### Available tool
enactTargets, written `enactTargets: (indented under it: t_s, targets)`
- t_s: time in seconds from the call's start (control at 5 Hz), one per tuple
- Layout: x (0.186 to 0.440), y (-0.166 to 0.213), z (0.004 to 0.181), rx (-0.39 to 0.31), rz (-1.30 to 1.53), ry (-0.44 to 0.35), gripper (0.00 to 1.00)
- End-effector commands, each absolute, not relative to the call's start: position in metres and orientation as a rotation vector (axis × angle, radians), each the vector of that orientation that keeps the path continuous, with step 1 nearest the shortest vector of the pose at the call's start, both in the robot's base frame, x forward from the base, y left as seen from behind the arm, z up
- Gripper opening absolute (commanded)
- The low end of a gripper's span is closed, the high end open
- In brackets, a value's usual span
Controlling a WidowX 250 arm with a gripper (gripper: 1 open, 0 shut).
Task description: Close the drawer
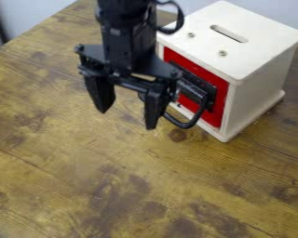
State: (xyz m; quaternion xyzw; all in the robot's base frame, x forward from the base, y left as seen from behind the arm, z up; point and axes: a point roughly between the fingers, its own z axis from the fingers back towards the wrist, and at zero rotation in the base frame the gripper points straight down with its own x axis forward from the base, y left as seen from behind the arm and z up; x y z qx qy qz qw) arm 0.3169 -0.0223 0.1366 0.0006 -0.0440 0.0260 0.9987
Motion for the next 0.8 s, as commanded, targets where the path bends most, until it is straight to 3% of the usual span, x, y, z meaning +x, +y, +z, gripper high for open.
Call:
enactTargets:
  t_s: [0.0, 0.6]
  targets:
    - [0.307, -0.036, 0.158, -0.01, -0.002, -0.171, 1.0]
    - [0.304, -0.018, 0.152, -0.004, 0.006, -0.163, 1.0]
